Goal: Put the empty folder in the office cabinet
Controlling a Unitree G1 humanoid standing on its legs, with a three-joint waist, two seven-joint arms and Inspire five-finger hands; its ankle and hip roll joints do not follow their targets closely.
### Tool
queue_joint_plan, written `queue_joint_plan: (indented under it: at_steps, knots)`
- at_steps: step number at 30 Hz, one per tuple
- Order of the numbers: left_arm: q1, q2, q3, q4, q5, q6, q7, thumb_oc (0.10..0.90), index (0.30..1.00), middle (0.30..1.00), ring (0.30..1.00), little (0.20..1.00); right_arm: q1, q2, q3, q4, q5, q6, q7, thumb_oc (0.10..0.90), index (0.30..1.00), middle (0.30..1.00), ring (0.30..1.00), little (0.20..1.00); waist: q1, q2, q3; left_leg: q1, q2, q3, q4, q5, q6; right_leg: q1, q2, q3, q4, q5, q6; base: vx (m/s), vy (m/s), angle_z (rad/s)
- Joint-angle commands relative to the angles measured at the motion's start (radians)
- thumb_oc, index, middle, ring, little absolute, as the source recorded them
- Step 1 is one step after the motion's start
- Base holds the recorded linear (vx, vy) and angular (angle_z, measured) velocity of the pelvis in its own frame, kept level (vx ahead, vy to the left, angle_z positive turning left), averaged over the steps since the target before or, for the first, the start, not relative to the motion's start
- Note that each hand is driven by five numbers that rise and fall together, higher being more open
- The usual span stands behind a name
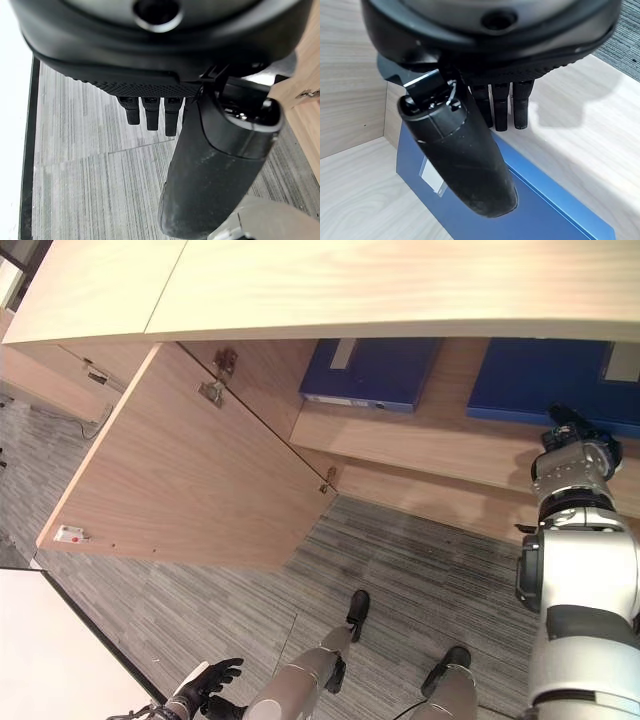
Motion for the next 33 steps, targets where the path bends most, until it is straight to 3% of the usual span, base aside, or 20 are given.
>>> queue_joint_plan:
  at_steps: [1,12,16,25,28,33]
  knots:
    - [-0.108,0.021,-0.007,0.100,-0.023,0.011,-0.004,0.800,0.900,0.900,0.900,0.900,-0.145,-0.101,0.094,-0.209,-0.073,-0.111,0.131,0.800,0.900,0.900,0.900,0.900,0.010,-0.028,0.022,0.171,-0.017,0.004,-0.001,-0.211,-0.012,0.164,0.062,-0.001,-0.265,0.028,0.052,-0.12,0.044,-0.04]
    - [-0.082,0.007,0.009,0.172,0.041,0.011,-0.001,0.800,0.900,0.900,0.900,0.900,0.027,-0.092,0.012,-0.166,-0.049,-0.101,0.176,0.800,0.900,0.900,0.900,0.900,0.023,-0.055,0.018,0.197,-0.014,-0.014,0.001,-0.217,-0.011,0.228,0.076,-0.014,-0.313,0.041,0.051,-0.01,-0.023,0.04]
    - [-0.088,-0.018,0.022,0.184,0.042,0.016,0.006,0.800,0.900,0.900,0.900,0.900,0.168,0.024,-0.050,-0.223,-0.007,-0.120,0.187,0.800,0.900,0.900,0.900,0.900,0.005,-0.073,0.020,0.208,-0.014,-0.012,0.001,-0.215,-0.011,0.254,0.091,-0.010,-0.334,0.049,0.048,-0.01,0.000,0.02]
    - [-0.144,-0.116,0.098,0.309,0.002,0.051,0.041,0.800,0.900,0.900,0.900,0.900,0.466,0.368,-0.127,-0.358,0.028,-0.170,0.207,0.800,0.900,0.900,0.900,0.900,-0.073,-0.127,0.005,0.264,-0.002,0.013,-0.001,-0.222,-0.004,0.334,0.122,0.015,-0.399,0.085,0.046,0.03,0.018,-0.10]
    - [-0.159,-0.158,0.160,0.363,-0.025,0.071,0.065,0.800,0.900,0.900,0.900,0.900,0.658,0.504,-0.103,-0.475,0.015,-0.171,0.228,0.800,0.900,0.900,0.900,0.900,-0.122,-0.159,-0.015,0.312,0.007,0.035,-0.004,-0.235,0.000,0.383,0.133,0.029,-0.437,0.103,0.045,0.08,0.035,-0.24]
    - [-0.153,-0.188,0.207,0.412,-0.026,0.081,0.084,0.800,0.900,0.900,0.900,0.900,0.846,0.603,-0.064,-0.584,0.019,-0.170,0.255,0.800,0.900,0.900,0.900,0.900,-0.175,-0.198,-0.045,0.365,0.010,0.056,-0.009,-0.247,0.000,0.448,0.145,0.042,-0.488,0.122,0.048,0.08,0.008,-0.19]
